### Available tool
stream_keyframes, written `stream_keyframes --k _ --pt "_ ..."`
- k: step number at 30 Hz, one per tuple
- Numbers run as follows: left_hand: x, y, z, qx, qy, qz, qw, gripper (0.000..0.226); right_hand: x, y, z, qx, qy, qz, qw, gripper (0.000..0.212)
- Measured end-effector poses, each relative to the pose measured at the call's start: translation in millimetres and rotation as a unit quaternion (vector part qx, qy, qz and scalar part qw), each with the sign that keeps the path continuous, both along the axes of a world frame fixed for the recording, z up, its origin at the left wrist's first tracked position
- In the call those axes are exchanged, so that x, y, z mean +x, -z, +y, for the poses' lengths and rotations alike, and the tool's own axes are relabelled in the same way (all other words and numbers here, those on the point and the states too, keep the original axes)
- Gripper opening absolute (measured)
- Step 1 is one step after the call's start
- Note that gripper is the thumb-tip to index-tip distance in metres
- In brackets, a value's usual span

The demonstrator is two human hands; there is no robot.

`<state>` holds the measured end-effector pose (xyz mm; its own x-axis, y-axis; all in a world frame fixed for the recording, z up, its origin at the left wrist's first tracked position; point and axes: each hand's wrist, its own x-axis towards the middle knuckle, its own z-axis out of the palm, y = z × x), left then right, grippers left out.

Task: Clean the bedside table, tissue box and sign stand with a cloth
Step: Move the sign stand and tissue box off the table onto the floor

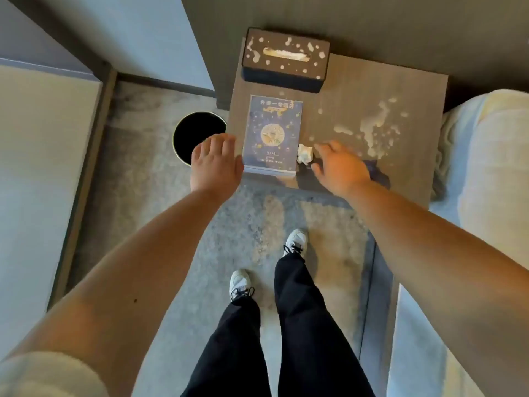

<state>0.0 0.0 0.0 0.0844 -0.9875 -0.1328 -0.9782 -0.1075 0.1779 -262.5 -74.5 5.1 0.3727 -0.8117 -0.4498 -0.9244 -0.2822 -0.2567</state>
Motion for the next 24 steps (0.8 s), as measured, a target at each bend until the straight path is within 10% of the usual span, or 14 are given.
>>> stream_keyframes --k 14,24 --pt "12 127 -42 0.103 -0.238 0.110 0.959 0.050 2 121 -56 0.044 -0.078 0.003 0.996 0.037" --pt "16 163 -46 0.107 -0.284 0.170 0.938 0.037 95 83 -123 -0.013 -0.069 -0.177 0.982 0.026"
